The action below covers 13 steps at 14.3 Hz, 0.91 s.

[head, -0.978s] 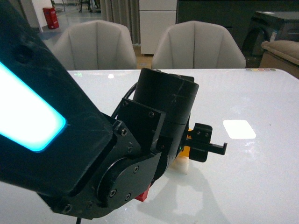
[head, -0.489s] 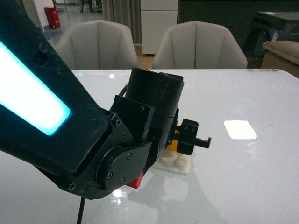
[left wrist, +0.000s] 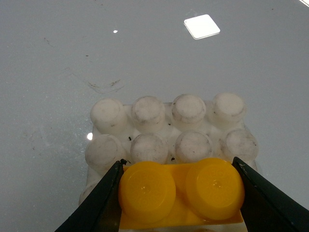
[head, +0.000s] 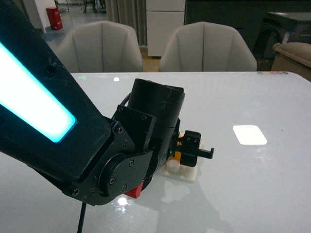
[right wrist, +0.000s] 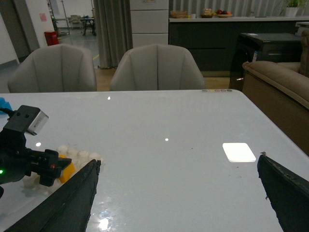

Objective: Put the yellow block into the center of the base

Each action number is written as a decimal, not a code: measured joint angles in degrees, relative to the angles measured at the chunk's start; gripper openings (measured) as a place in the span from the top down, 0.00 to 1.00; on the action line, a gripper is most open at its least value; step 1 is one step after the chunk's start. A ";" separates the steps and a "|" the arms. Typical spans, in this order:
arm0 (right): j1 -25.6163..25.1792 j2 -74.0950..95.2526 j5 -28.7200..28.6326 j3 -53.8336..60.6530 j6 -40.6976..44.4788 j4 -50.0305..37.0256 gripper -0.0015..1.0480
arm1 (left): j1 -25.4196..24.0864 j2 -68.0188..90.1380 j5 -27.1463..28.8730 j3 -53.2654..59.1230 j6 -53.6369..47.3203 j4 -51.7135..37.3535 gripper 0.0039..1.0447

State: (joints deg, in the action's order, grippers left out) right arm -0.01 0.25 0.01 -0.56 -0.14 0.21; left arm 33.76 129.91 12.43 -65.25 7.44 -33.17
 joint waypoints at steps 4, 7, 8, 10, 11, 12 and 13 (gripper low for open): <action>0.00 0.00 0.00 0.00 0.00 -0.02 0.06 | -0.24 0.02 -0.13 -0.22 0.50 0.42 0.44; 0.00 0.00 0.00 0.00 0.00 0.00 0.06 | -0.33 0.02 -0.68 -0.31 1.79 0.35 0.42; 0.00 0.00 0.00 0.00 0.00 -0.02 0.06 | -0.33 -0.09 -1.97 -0.28 2.01 0.04 0.25; 0.00 0.00 0.00 0.00 0.00 -0.02 0.06 | -0.17 -0.57 -2.01 0.33 1.95 -1.01 0.06; 0.00 0.00 0.00 0.00 0.00 -0.02 0.06 | 0.13 -2.16 -2.01 0.92 1.49 -1.49 0.07; 0.00 0.00 0.00 0.00 0.00 -0.02 0.06 | 0.44 -5.70 -2.19 1.88 1.11 -2.51 0.06; 0.00 0.00 0.00 0.00 0.00 -0.02 0.06 | 0.66 -7.91 -2.16 2.49 1.09 -3.06 0.06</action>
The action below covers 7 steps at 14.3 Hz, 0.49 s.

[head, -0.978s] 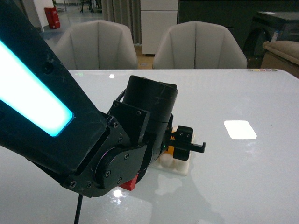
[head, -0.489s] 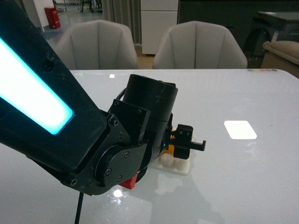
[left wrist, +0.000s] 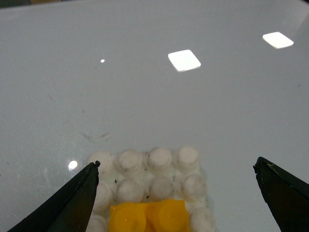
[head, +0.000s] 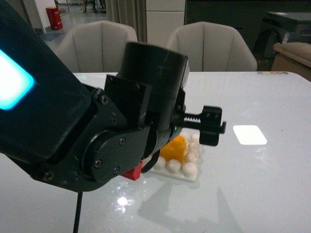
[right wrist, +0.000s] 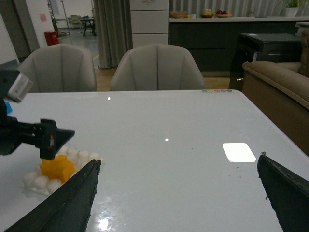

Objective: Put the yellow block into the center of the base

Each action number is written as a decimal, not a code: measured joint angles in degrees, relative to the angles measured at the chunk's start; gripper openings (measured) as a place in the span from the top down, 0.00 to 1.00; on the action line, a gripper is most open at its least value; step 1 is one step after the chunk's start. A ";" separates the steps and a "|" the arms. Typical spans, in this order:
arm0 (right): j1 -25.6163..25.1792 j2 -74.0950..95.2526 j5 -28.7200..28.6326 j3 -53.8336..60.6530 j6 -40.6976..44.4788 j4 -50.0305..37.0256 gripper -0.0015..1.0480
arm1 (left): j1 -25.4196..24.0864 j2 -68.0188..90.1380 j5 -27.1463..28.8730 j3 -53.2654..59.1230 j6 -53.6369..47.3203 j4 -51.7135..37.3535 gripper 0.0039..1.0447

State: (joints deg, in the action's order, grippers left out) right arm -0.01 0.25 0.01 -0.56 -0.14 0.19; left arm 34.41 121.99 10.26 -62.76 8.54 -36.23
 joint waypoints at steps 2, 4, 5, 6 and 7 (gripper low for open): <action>0.00 0.00 0.00 0.00 0.00 0.02 0.06 | 0.31 -5.81 -0.44 3.26 -0.17 -1.79 0.06; 0.00 0.00 0.00 0.00 0.00 0.00 0.06 | 0.31 -12.46 -0.31 8.68 -0.15 -3.32 0.06; 0.00 0.00 0.00 0.00 0.00 0.00 0.06 | 0.24 -16.04 -0.35 11.93 -0.28 -5.01 0.06; 0.00 0.00 0.00 0.00 0.00 0.02 0.06 | -0.09 -19.56 -0.24 15.41 -1.18 -7.48 0.06; 0.00 0.00 0.00 0.00 0.00 0.00 0.06 | -0.52 -22.51 -0.28 18.40 -1.53 -10.08 0.06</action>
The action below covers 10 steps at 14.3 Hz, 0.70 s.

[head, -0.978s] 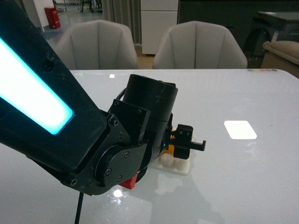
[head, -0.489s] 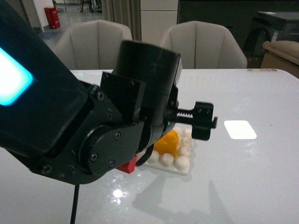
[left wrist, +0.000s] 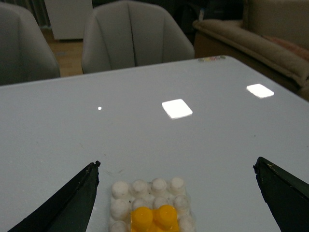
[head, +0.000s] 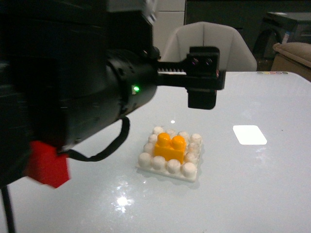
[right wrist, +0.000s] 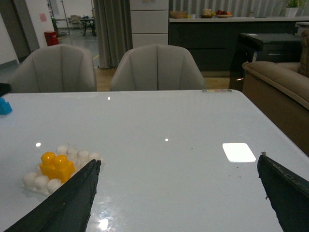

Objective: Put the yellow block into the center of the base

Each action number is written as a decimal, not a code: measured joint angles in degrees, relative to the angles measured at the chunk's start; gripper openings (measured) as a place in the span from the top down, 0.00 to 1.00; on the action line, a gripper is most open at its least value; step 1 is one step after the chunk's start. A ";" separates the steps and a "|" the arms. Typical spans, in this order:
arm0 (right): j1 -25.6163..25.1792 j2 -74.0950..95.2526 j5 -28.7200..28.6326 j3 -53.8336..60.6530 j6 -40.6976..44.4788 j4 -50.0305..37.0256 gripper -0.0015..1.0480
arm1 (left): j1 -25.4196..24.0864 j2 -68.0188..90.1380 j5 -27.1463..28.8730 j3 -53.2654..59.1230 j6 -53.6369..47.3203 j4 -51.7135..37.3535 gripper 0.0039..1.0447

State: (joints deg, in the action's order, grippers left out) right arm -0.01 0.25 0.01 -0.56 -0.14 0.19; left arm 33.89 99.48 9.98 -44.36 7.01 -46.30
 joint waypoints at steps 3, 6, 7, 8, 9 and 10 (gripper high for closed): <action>0.00 0.00 0.00 0.00 0.00 0.00 0.06 | -2.54 -10.80 0.52 8.13 -1.99 -3.02 0.06; 0.00 0.00 0.02 0.00 0.00 0.04 0.06 | -6.60 -26.21 15.54 19.67 -5.62 -2.27 0.35; 0.00 0.00 0.00 0.00 0.00 0.02 0.06 | -10.14 -30.42 15.12 23.67 -5.92 -2.25 0.47; 0.00 0.00 0.00 0.00 0.00 0.02 0.06 | -15.89 -39.10 7.87 31.74 -5.99 -0.37 0.82; 0.00 0.00 0.00 0.00 0.00 0.02 0.06 | -18.29 -42.58 5.97 33.62 -5.99 0.63 0.96; 0.00 0.00 -0.02 0.00 0.00 0.02 0.06 | -20.35 -46.16 3.82 35.58 -6.12 2.21 0.99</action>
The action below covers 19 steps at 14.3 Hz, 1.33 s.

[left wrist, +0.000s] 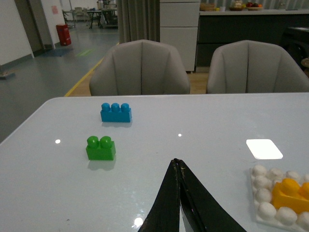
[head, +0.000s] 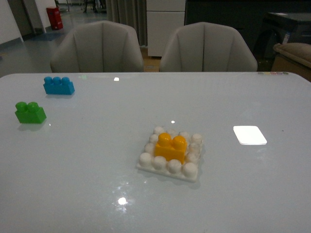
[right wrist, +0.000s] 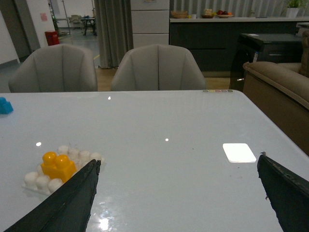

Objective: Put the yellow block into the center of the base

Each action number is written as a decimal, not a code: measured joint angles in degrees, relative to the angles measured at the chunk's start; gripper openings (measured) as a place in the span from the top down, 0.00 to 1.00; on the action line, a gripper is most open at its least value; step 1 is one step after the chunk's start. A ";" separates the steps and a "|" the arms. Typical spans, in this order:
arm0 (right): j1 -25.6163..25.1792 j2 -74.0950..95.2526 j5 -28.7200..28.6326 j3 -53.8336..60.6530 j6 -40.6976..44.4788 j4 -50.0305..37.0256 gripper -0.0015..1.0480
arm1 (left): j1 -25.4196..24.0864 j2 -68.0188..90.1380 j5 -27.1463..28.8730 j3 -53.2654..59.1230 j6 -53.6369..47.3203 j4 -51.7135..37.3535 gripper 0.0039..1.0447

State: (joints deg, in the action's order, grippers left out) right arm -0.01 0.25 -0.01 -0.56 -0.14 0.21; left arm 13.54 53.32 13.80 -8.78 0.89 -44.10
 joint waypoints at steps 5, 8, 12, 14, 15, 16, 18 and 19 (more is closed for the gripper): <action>0.00 0.00 0.00 0.00 0.00 0.00 0.06 | -6.40 -13.38 -6.43 5.33 -0.04 8.33 0.99; 0.00 0.00 0.07 0.00 0.00 0.00 0.06 | -13.81 -19.61 -12.81 8.15 -0.09 11.50 0.99; 0.00 0.00 0.00 0.00 0.00 0.00 0.06 | -13.42 -27.76 -13.77 8.15 -0.09 18.91 0.99; 0.00 0.00 0.00 0.00 0.00 -0.02 0.06 | -13.44 -30.16 -13.77 8.15 -0.09 21.03 0.99; 0.00 0.00 0.00 0.00 0.00 -0.02 0.06 | -13.44 -31.93 -13.79 8.15 -0.09 22.62 0.99; 0.00 0.00 0.00 0.00 0.00 0.00 0.06 | -13.44 -33.64 -13.77 8.15 -0.09 24.30 0.99; 0.00 0.00 0.00 0.00 0.00 -0.02 0.06 | -13.44 -36.44 -13.79 8.15 -0.09 27.21 0.99; 0.00 0.00 0.00 0.00 0.00 -0.02 0.06 | -13.44 -37.97 -13.77 8.15 -0.09 28.52 0.99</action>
State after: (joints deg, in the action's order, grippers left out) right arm -0.01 0.25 -0.01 -0.56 -0.14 0.19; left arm 0.10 15.35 0.03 -0.62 0.80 -15.57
